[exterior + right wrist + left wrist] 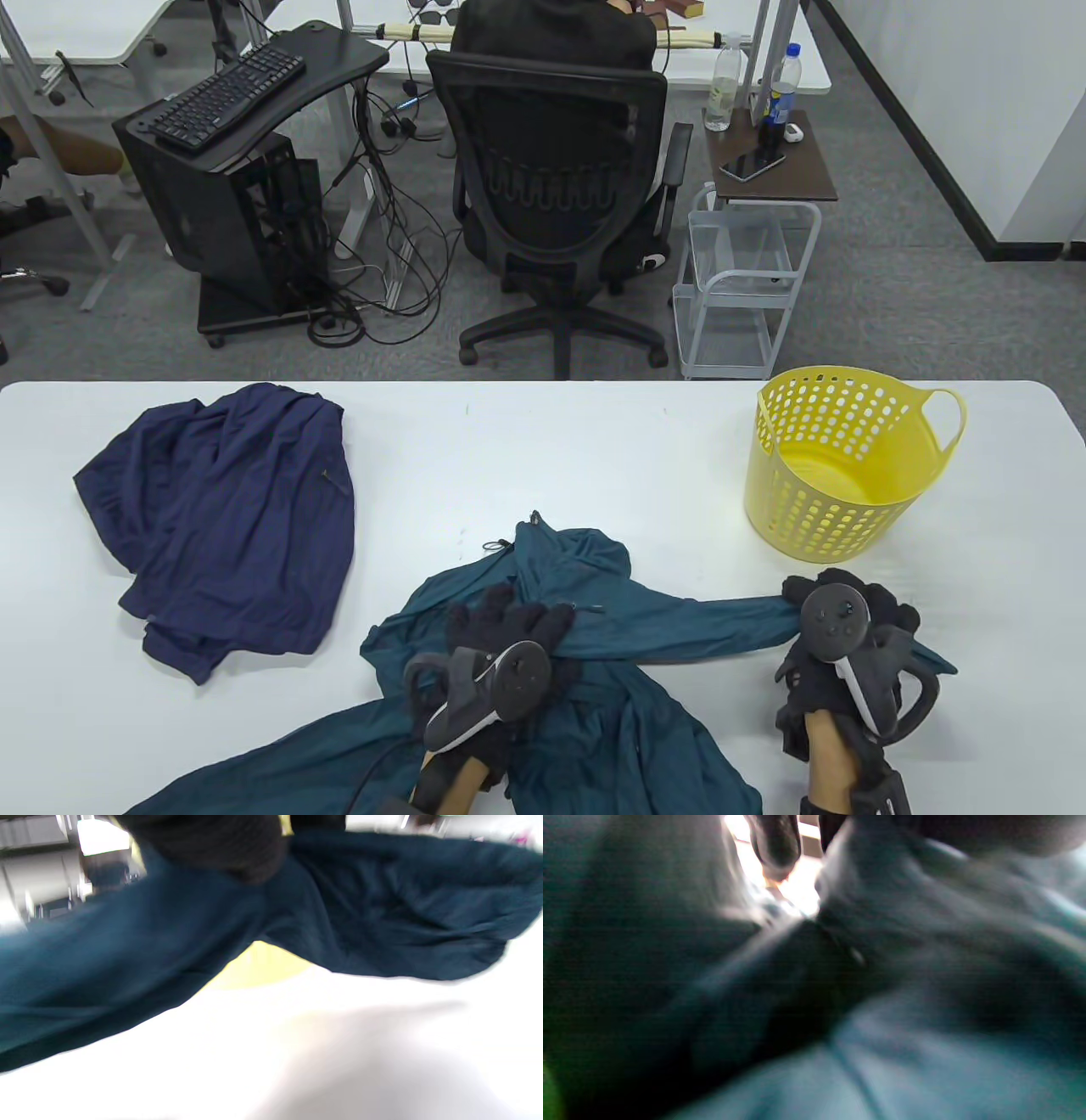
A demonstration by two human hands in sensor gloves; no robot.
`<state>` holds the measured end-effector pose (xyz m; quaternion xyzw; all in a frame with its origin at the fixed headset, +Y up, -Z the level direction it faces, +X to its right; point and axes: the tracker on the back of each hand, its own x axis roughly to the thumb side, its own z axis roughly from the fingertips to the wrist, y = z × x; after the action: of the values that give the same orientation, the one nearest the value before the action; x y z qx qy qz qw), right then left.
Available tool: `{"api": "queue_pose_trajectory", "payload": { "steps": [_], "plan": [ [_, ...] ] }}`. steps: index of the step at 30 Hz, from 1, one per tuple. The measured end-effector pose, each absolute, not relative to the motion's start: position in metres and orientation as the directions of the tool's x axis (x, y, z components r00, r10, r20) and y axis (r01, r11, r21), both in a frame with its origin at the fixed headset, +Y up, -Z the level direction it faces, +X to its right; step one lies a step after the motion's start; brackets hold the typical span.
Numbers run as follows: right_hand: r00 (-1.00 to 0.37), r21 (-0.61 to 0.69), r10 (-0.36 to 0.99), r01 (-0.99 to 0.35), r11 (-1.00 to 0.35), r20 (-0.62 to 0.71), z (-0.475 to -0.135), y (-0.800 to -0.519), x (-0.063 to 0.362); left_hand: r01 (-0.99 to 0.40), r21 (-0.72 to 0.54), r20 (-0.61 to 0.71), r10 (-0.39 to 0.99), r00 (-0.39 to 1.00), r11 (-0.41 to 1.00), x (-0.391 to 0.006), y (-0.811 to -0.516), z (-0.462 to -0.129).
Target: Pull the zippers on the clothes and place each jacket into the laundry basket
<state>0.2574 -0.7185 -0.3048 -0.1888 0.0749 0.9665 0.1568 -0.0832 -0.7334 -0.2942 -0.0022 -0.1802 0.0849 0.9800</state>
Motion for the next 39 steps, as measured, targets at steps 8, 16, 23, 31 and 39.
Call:
{"api": "queue_pose_trajectory", "payload": {
  "steps": [8,16,23,31,39],
  "plan": [
    [-0.877,0.016,0.450,-0.459,-0.888,-0.169,-0.315,-0.698,0.199,-0.071,-0.298,0.431,0.201,0.880,0.952,-0.060,-0.754,-0.292],
    [-0.902,0.140,0.391,-0.418,-0.898,-0.184,-0.390,-0.705,0.122,-0.059,-0.412,0.453,0.260,0.853,0.909,-0.046,-0.768,-0.289],
    [-0.871,0.242,0.479,-0.490,-0.837,-0.107,-0.441,-0.744,0.084,0.000,-0.409,0.493,0.221,0.842,0.913,-0.038,-0.769,-0.282],
    [-0.887,0.459,0.461,-0.409,-0.789,0.001,-0.456,-0.765,0.056,0.103,-0.398,0.558,0.151,0.816,0.912,-0.022,-0.768,-0.270],
    [-0.943,0.544,0.198,-0.021,-0.839,0.268,-0.431,-0.764,0.021,0.105,-0.440,0.567,0.186,0.802,0.892,-0.015,-0.770,-0.264]
  ]
}}
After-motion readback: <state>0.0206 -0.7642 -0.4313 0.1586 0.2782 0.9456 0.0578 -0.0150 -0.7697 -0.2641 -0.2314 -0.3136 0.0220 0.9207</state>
